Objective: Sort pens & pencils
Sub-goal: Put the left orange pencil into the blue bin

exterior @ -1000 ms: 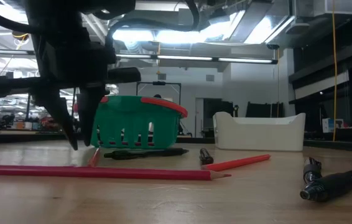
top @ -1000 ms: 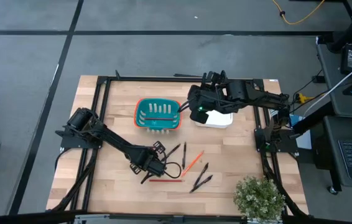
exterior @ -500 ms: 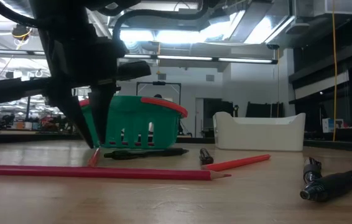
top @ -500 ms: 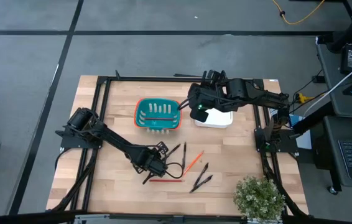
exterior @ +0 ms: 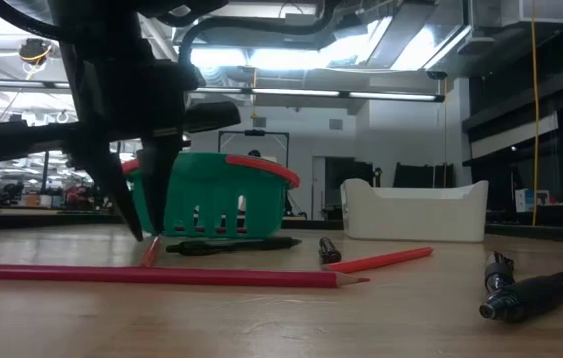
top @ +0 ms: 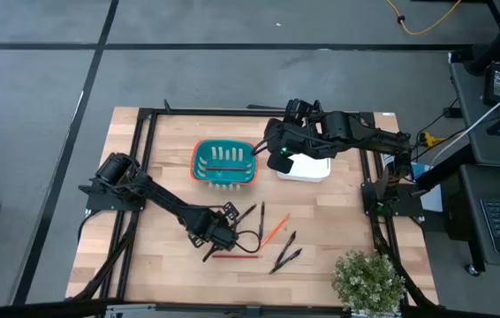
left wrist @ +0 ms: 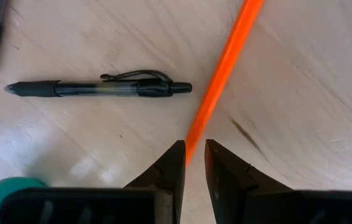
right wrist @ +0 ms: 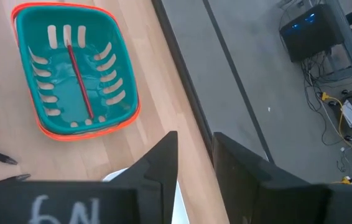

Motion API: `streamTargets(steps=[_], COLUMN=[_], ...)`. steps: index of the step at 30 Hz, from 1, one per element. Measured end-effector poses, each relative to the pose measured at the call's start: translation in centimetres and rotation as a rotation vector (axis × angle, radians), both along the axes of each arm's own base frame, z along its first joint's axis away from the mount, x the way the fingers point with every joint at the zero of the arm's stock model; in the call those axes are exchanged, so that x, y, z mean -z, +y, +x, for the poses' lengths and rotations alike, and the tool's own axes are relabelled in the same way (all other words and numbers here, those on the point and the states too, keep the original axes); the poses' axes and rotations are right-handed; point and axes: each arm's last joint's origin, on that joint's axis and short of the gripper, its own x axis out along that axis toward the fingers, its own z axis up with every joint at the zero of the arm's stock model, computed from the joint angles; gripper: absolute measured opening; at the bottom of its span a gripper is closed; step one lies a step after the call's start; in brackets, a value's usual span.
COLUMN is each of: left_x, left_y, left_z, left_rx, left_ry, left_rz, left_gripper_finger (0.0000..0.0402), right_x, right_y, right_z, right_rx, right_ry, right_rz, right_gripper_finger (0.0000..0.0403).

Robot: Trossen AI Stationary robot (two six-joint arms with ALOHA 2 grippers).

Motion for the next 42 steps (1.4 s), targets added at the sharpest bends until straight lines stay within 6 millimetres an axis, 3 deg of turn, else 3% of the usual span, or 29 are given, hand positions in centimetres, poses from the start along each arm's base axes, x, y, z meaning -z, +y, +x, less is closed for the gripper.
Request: streamTargets(steps=[42], left_x=[1.0], left_y=[0.7], left_z=[0.2], left_rx=[0.011], left_ry=[-0.016], left_rz=[-0.109], left_gripper_finger=[0.0057], right_x=[-0.2], right_y=[0.0], right_z=[0.3], right_rx=[-0.025], right_ry=[-0.024], right_rz=[-0.014], right_gripper_finger=[0.0102])
